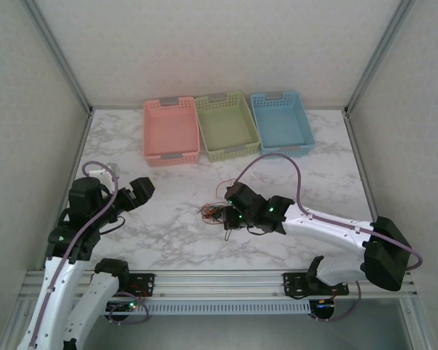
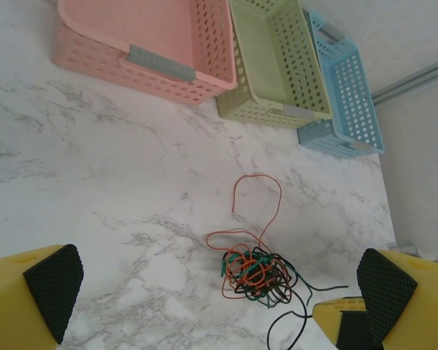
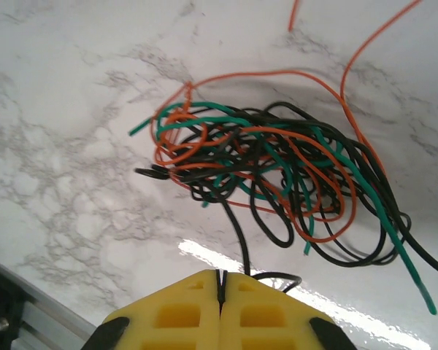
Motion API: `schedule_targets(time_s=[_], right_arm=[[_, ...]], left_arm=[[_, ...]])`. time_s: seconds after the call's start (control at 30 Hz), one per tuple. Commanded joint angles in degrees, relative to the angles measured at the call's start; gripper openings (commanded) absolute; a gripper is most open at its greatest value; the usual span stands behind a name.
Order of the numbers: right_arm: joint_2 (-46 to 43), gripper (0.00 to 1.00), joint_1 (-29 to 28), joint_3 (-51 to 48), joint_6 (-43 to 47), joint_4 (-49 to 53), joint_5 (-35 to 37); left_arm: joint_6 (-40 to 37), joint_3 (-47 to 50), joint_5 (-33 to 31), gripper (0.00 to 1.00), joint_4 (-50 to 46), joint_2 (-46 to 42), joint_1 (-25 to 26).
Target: Untangle the cables
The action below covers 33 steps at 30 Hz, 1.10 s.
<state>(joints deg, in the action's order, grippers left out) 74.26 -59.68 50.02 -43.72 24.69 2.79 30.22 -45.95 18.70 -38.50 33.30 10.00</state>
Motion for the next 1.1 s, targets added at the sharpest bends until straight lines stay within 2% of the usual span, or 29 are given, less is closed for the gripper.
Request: schedule_targets(time_s=[0.0, 0.27, 0.43, 0.8, 1.07], right_arm=[[-2.37, 0.00, -0.61, 1.83, 1.80, 0.17, -0.22], [-3.72, 0.00, 0.49, 2.89, 2.90, -0.60, -2.17], [-7.53, 0.00, 3.09, 1.11, 2.81, -0.70, -1.35], [-12.37, 0.00, 13.09, -6.72, 1.27, -5.37, -6.99], [-11.96, 0.00, 18.74, -8.18, 1.96, -7.19, -9.94]], left_arm=[[0.03, 0.53, 4.80, 0.97, 2.37, 1.31, 0.45], [5.93, 6.79, 5.16, 0.95, 10.83, 2.44, 8.27], [7.88, 11.16, 1.47, 0.94, 15.91, 6.00, 14.83], [6.12, 10.78, -1.94, 0.95, 28.99, 24.97, 29.95], [6.07, 7.67, -3.71, 0.94, 31.83, 35.28, 33.24]])
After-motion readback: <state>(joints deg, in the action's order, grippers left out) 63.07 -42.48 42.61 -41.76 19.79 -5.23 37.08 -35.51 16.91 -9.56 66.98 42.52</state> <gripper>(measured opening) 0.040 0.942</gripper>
